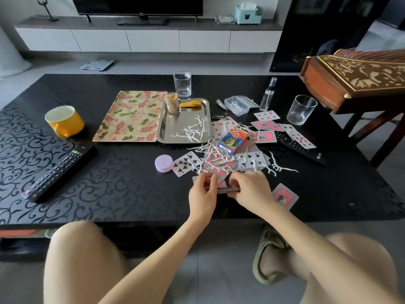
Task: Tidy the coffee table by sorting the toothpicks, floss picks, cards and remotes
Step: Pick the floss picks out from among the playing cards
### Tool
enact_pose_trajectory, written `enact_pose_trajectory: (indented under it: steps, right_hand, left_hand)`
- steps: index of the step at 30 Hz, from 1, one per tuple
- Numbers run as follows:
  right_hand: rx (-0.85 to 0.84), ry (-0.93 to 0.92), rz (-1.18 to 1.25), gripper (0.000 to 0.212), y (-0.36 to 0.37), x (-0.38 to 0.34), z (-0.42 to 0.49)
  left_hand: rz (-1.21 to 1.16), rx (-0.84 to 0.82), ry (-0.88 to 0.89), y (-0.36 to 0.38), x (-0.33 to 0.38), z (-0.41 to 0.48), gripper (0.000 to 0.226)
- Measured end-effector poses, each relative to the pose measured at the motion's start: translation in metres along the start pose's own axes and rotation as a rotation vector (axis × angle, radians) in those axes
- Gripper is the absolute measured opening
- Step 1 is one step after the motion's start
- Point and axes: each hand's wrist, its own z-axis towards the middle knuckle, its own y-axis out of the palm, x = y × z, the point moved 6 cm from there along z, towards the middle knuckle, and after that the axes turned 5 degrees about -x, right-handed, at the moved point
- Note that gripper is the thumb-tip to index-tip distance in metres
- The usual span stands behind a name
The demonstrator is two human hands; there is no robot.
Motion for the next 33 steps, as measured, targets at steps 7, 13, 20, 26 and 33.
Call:
enact_pose_trajectory:
  steps: [7,13,20,26,33]
  right_hand:
    - [-0.046,0.210,0.523,0.013,0.010,0.025,-0.001]
    - [-0.059,0.301,1.128,0.039,0.020,0.034,-0.010]
    - [0.312,0.252,0.821,0.013,0.002,0.041,-0.034]
    - [0.265,0.119,0.924,0.031,-0.010,0.032,-0.056]
    - [-0.230,-0.011,-0.144,0.075,0.010,0.097,-0.089]
  left_hand:
    - [-0.068,-0.041,0.011,0.032,0.008,0.003,0.019]
    - [-0.029,-0.056,0.028,0.045,0.015,0.009,0.013]
    - [-0.122,-0.148,-0.069,0.047,0.026,0.007,0.048]
    - [-0.437,-0.401,-0.186,0.062,0.040,-0.004,0.062]
    - [-0.414,-0.235,-0.303,0.006,0.020,0.020,0.062]
